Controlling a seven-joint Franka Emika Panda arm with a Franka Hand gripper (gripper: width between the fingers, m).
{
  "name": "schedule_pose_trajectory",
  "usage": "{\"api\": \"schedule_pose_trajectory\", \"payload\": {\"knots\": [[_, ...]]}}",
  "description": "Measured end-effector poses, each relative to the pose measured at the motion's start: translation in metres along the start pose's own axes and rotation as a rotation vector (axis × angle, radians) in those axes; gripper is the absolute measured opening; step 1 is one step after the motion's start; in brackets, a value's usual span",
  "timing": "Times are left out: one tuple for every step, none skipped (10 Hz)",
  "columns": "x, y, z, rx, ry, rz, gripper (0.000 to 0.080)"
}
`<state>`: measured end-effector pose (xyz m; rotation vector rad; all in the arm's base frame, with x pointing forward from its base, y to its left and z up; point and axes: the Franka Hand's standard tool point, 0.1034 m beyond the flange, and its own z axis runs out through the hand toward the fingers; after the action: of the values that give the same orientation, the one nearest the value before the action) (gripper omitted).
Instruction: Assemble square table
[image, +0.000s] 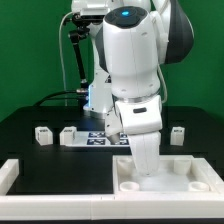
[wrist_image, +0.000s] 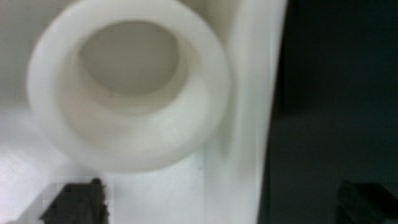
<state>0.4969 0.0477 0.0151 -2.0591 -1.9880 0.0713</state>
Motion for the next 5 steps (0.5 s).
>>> {"api": "schedule_pose_trajectory", "payload": {"knots": [[-0.003,-0.009,-0.013,-0.028,-0.012,0.088,0.0648],[-0.004,-0.023,-0.025,-0.036,-0.031,0.174,0.0648],[0.002,-0.035,-0.037,-0.047,-0.046,0.234,0.0648],[0.013,-0.046,-0.045,-0.059,-0.059,0.308,0.0648],[0.022,-0.059,-0.049,-0.041,-0.075,0.479,0.0648]]}}
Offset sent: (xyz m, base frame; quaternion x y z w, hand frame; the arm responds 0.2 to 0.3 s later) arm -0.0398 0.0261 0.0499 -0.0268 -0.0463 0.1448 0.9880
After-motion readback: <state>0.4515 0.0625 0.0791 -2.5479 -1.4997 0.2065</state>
